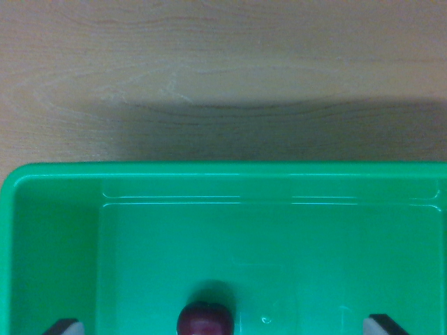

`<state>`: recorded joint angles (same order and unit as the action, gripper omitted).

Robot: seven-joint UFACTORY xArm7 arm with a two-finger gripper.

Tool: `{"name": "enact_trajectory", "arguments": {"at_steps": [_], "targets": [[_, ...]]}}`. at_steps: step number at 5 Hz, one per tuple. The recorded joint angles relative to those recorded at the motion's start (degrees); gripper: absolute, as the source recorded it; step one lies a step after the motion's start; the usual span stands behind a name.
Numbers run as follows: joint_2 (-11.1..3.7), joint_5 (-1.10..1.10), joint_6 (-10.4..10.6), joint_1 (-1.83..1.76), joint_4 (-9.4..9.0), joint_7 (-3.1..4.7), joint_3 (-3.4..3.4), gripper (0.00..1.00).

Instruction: Pick fruit

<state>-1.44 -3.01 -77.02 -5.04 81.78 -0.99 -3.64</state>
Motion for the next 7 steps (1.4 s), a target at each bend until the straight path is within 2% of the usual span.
{"name": "enact_trajectory", "arguments": {"at_steps": [2, 3, 4, 5, 7], "targets": [[-2.36, 0.44, 4.9, -0.54, -4.22, 0.11, 0.54, 0.0], [-2.36, 0.44, 4.9, -0.54, -4.22, 0.11, 0.54, 0.0], [-3.6, 0.68, 7.5, -0.83, -6.45, 0.17, 0.83, 0.0], [-3.6, 0.68, 7.5, -0.83, -6.45, 0.17, 0.83, 0.0], [-6.22, 1.17, 12.9, -1.43, -11.13, 0.29, 1.43, 0.0]]}}
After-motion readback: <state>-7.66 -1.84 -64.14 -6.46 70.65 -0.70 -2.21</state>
